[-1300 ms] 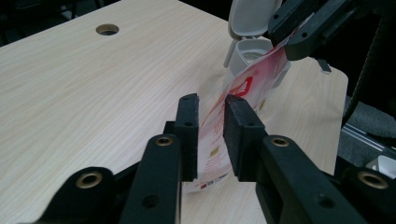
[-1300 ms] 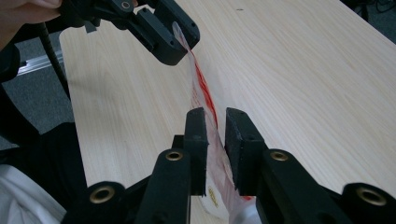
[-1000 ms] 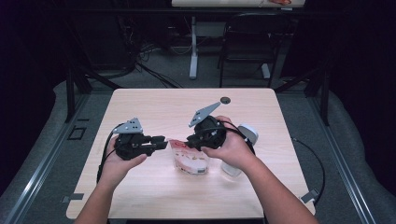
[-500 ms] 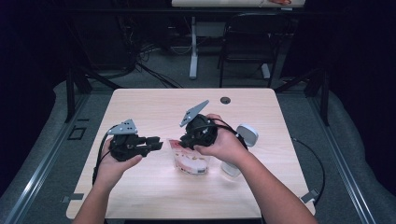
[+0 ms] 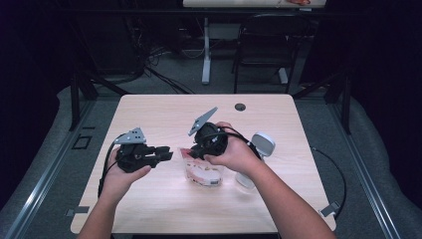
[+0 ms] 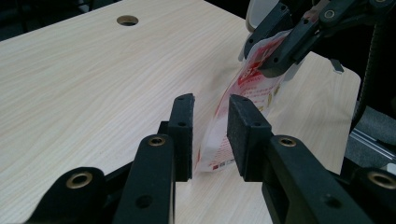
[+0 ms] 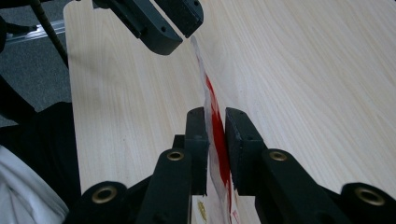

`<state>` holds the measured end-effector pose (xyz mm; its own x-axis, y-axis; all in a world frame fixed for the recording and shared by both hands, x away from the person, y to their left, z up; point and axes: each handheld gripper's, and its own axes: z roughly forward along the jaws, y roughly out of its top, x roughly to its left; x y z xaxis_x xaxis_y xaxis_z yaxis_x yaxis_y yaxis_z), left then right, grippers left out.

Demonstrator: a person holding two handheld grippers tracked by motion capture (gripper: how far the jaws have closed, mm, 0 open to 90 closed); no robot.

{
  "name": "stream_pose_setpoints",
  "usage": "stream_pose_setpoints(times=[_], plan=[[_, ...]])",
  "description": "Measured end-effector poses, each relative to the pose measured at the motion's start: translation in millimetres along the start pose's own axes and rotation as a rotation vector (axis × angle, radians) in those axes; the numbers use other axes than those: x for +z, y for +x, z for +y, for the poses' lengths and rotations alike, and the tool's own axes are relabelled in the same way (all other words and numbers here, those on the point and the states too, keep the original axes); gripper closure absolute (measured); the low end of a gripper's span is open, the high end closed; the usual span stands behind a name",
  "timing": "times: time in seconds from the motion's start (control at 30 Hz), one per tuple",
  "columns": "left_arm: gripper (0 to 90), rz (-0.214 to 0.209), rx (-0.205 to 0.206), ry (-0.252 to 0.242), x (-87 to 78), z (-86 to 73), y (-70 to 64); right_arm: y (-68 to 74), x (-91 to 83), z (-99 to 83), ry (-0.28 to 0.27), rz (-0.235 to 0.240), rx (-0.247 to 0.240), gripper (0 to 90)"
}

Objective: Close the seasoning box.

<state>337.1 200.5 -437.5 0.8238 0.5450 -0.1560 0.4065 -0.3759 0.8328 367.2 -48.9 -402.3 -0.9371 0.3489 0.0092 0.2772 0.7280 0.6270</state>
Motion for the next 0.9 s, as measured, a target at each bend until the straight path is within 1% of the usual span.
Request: stream_pose_setpoints(times=[0.07, 0.3, 0.5, 0.57, 0.63, 0.7, 0.9], plan=[[71.5, -0.002, 0.001, 0.002, 0.5, -0.1, 0.1, -0.3, 1.0, 0.0, -0.001, 0.0, 0.007, 80.2], [71.0, -0.001, 0.001, 0.003, 0.7, -0.1, 0.1, -0.3, 2.7, 1.0, 0.019, -0.005, 0.004, 81.8], [70.5, -0.001, 0.001, 0.001, 0.3, -0.1, 0.5, 0.3, 3.2, 2.7, 0.038, -0.017, -0.019, 84.8], [70.5, 0.0, 0.0, -0.001, -0.1, -0.2, 0.6, 0.7, 3.3, 3.3, 0.044, -0.02, -0.018, 85.7], [70.4, 0.0, 0.001, 0.001, -0.5, -0.1, 0.8, 0.6, 3.3, 4.6, 0.058, -0.024, -0.031, 86.0], [70.4, 0.001, -0.001, 0.0, -0.4, -0.3, 1.0, 1.1, 3.9, 5.5, 0.063, -0.028, -0.031, 86.0], [70.3, 0.0, 0.002, 0.009, 0.7, -0.7, 1.4, 0.2, 3.7, 6.6, 0.08, -0.016, -0.024, 88.2]])
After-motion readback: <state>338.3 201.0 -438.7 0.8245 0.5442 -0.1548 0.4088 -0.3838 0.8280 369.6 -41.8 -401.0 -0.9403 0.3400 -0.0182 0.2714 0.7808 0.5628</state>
